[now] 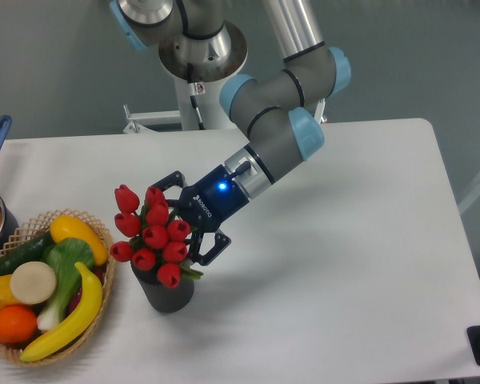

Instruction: Insert the flowers into the vase

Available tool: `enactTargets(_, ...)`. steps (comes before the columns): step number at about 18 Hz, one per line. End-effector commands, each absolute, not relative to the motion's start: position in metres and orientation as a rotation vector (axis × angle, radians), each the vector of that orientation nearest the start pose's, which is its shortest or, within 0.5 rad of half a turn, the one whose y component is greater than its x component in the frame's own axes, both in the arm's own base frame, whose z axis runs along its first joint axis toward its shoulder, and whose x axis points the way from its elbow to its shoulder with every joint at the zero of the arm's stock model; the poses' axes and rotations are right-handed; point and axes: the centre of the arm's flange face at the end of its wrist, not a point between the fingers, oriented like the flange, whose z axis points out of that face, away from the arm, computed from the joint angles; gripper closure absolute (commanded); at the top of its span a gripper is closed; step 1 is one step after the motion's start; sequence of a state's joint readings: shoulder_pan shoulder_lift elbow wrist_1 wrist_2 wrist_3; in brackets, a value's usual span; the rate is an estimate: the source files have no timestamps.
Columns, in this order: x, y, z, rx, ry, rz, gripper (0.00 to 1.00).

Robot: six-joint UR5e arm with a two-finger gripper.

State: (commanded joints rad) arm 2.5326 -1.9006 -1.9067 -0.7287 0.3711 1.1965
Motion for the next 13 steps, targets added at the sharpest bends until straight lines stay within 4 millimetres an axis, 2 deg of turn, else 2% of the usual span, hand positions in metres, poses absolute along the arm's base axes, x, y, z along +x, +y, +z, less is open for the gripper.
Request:
enactTargets(5,-0.321,0.497,0.304,-2.008,0.381,-0.422,0.00)
enactTargets(10,-0.320,0.491,0.313,-2.051,0.392,-0.372,0.00)
enactTargets(11,-0.320,0.488,0.317,-2.062,0.394,-0.354,0.00)
enactTargets(13,-0.315,0.478,0.338,-2.103,0.413,-0.277,0.00)
